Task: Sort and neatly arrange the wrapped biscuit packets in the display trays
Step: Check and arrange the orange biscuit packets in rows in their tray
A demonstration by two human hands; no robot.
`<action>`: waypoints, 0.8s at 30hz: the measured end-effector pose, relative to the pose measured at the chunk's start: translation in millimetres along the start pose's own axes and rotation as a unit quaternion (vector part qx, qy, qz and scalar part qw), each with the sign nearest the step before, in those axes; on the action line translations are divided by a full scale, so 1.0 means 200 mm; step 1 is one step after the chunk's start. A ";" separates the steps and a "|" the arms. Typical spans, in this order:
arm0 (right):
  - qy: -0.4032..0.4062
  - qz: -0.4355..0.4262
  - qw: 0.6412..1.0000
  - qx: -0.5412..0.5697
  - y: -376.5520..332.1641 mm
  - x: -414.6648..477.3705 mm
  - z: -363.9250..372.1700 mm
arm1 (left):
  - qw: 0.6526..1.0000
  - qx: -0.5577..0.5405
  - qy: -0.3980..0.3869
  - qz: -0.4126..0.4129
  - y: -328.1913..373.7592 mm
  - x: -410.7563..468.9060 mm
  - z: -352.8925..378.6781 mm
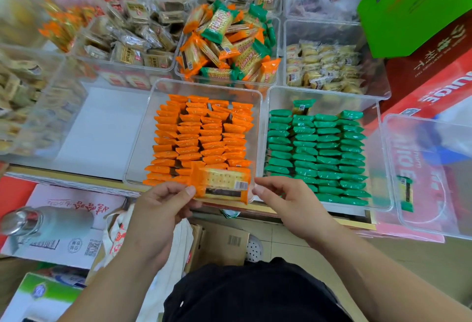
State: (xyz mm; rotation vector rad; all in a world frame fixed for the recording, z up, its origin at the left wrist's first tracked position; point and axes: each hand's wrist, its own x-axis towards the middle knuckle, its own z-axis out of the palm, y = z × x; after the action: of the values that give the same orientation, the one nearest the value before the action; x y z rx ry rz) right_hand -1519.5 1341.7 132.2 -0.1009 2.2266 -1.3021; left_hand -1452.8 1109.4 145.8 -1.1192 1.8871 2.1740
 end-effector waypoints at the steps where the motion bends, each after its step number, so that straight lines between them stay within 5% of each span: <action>1: -0.002 0.002 0.999 0.042 0.00 -0.04 0.00 | 1.000 0.008 -0.011 0.001 0.00 -0.03 0.02; 9: 0.027 0.018 0.958 0.286 -0.02 -0.17 -0.07 | 0.994 0.082 -0.035 0.058 0.06 -0.16 0.12; 16: -0.046 -0.039 0.907 0.417 0.01 -0.17 -0.18 | 0.987 -0.107 -0.113 -0.031 0.08 -0.19 0.14; 24: -0.080 0.022 0.853 0.515 0.03 -0.18 -0.19 | 0.987 -0.083 -0.137 0.030 0.12 -0.26 0.17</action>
State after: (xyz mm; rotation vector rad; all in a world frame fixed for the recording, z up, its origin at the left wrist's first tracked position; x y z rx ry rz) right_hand -1505.7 1386.2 156.2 0.2344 1.1396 -2.1722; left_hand -1442.7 1155.2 194.9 -0.7421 1.6701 2.4090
